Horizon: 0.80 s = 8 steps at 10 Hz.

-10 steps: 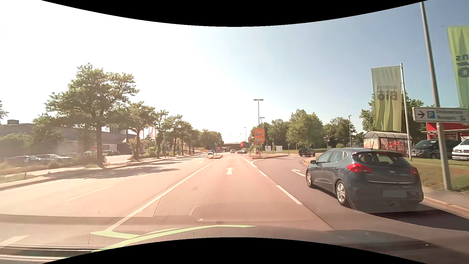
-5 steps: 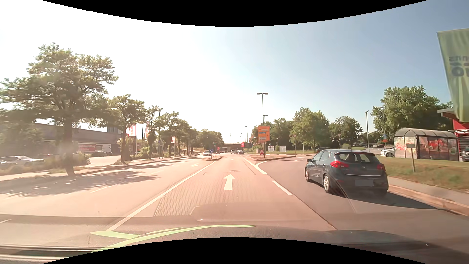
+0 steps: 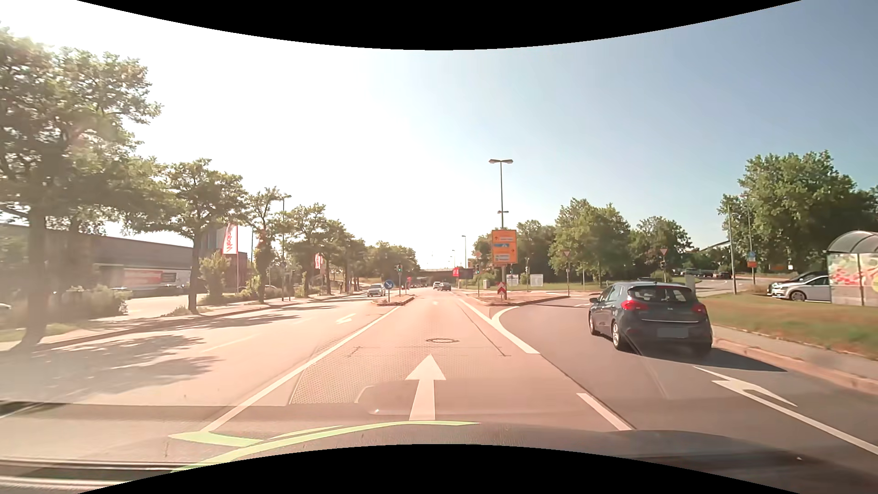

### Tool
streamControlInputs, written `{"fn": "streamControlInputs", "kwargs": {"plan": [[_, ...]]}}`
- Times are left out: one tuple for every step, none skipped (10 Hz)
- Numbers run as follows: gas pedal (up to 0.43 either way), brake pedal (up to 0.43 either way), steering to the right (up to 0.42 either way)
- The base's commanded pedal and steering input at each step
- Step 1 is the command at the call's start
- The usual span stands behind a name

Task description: Follow the waypoints while adhering to traffic rules and regulations

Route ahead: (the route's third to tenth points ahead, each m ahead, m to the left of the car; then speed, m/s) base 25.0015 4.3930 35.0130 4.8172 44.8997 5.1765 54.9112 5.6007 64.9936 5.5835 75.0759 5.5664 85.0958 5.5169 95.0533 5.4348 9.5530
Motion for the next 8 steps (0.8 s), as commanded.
{"fn": "streamControlInputs", "kwargs": {"plan": [[0.059,0.000,-0.001],[0.059,0.000,-0.001],[0.059,0.000,-0.001],[0.059,0.000,-0.001],[0.059,0.000,-0.001],[0.059,0.000,-0.001],[0.059,0.000,-0.001],[0.059,0.000,-0.001]]}}
